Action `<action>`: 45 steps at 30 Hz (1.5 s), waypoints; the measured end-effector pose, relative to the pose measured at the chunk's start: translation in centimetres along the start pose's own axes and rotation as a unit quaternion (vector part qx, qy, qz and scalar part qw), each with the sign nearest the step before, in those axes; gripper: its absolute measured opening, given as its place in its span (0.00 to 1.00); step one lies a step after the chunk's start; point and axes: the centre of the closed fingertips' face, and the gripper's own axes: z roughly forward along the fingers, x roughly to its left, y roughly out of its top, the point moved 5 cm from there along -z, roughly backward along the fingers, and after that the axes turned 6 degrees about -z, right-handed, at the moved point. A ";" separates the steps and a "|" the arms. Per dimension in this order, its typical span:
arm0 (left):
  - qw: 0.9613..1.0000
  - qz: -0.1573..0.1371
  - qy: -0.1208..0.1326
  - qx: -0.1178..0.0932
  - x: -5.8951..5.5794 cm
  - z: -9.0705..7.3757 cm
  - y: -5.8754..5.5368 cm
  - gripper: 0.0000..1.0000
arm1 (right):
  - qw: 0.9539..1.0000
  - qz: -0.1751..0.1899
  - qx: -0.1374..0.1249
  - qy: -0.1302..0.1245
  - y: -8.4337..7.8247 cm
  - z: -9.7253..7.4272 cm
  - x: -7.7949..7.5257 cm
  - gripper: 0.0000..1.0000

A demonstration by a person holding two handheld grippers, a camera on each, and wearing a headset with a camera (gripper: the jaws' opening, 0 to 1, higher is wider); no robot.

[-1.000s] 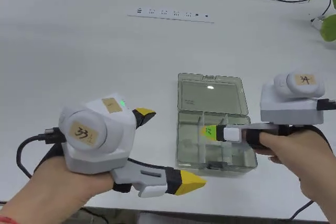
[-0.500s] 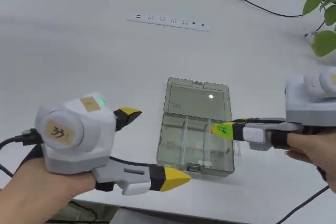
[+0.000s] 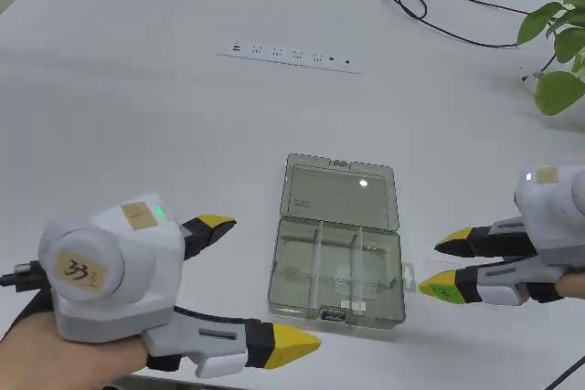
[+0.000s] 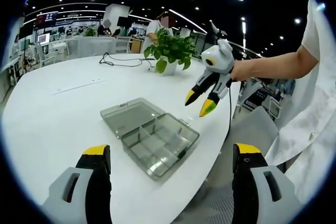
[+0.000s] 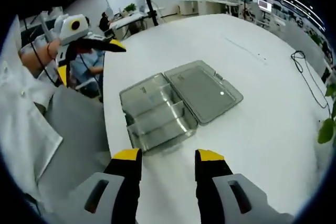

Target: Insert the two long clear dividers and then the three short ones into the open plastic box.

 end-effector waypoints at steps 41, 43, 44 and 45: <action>1.000 -0.019 -0.009 0.001 0.5 1.3 -0.1 0.99 | 0.951 -0.246 0.180 0.049 -6.3 4.4 -4.5 0.33; 1.000 -0.018 -0.010 0.001 0.5 1.3 -0.1 0.99 | 0.951 -0.245 0.181 0.049 -6.2 4.4 -4.5 0.33; 1.000 -0.019 -0.010 0.000 0.5 1.3 -0.1 0.99 | 0.951 -0.245 0.182 0.048 -6.2 4.4 -4.5 0.33; 1.000 -0.018 -0.010 0.000 0.5 1.3 0.0 0.99 | 0.952 -0.243 0.183 0.047 -6.2 4.4 -4.4 0.33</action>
